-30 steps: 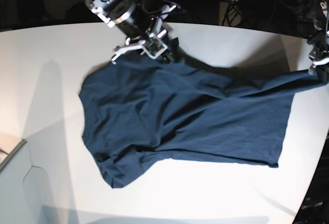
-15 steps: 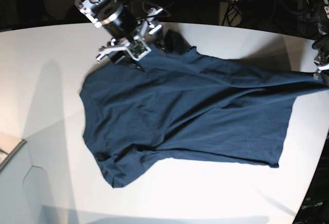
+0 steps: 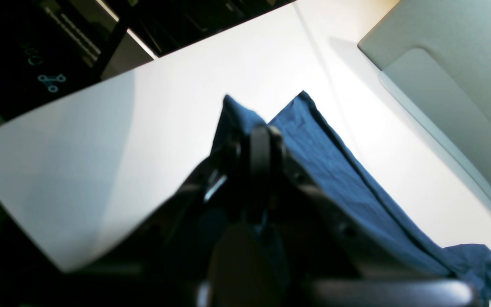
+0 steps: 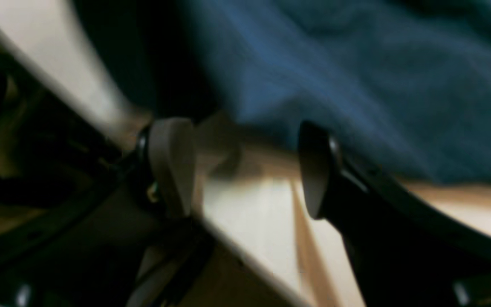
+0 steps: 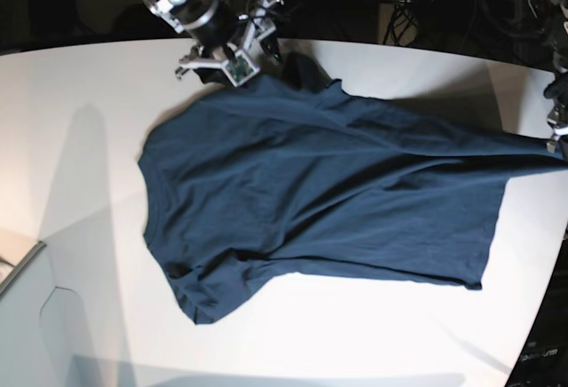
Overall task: Layout the t-shirt on the table in an organized manner, then fold the t-shirt properly
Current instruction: 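Pull the shirt shoulder with the right gripper away from the left gripper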
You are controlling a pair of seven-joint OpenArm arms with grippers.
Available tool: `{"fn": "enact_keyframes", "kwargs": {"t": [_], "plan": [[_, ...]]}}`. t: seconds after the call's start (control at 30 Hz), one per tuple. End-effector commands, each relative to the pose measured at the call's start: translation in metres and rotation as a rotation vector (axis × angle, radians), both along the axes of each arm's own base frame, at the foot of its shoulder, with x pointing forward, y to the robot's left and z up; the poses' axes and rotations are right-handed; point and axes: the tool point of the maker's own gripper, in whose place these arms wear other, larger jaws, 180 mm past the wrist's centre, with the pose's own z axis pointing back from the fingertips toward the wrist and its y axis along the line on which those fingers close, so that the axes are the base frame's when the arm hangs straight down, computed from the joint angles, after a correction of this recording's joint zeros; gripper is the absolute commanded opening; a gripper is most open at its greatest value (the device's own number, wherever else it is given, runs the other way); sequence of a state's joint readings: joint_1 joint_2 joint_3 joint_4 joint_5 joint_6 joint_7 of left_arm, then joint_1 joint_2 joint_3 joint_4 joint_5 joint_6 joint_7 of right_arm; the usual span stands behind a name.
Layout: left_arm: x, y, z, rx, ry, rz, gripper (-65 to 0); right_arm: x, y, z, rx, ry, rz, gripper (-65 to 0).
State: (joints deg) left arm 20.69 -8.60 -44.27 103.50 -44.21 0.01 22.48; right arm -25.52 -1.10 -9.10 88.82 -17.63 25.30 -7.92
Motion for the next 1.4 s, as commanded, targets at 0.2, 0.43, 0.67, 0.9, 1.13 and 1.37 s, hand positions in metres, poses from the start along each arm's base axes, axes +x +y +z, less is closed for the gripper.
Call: {"fn": "enact_keyframes", "kwargs": {"t": [0.2, 0.43, 0.67, 0.9, 1.13, 1.37], "plan": [[0.005, 0.005, 0.047, 0.086, -0.112, 0.004, -64.9, 0.045, -0.039, -0.030, -0.039, 0.021, -0.099, -26.6], [0.006, 0.010, 0.059, 0.101, -0.139, 0.020, -64.9, 0.105, -0.086, 0.011, -0.053, -0.128, -0.253, -26.6], [0.006, 0.010, 0.057, 0.102, -0.135, 0.020, -64.9, 0.115, -0.106, 0.030, -0.047, -0.178, -0.343, -26.6], [0.007, 0.009, 0.057, 0.100, -0.137, 0.018, -64.9, 0.089, -0.089, 0.014, -0.013, -0.108, -0.345, -26.8], [0.005, 0.010, 0.044, 0.073, -0.113, 0.028, -64.9, 0.073, -0.050, 0.008, 0.032, -0.073, -0.274, -26.5], [0.000, 0.016, 0.027, 0.048, -0.076, 0.046, -64.9, 0.057, -0.020, 0.005, 0.056, -0.043, -0.203, -26.5]]}}
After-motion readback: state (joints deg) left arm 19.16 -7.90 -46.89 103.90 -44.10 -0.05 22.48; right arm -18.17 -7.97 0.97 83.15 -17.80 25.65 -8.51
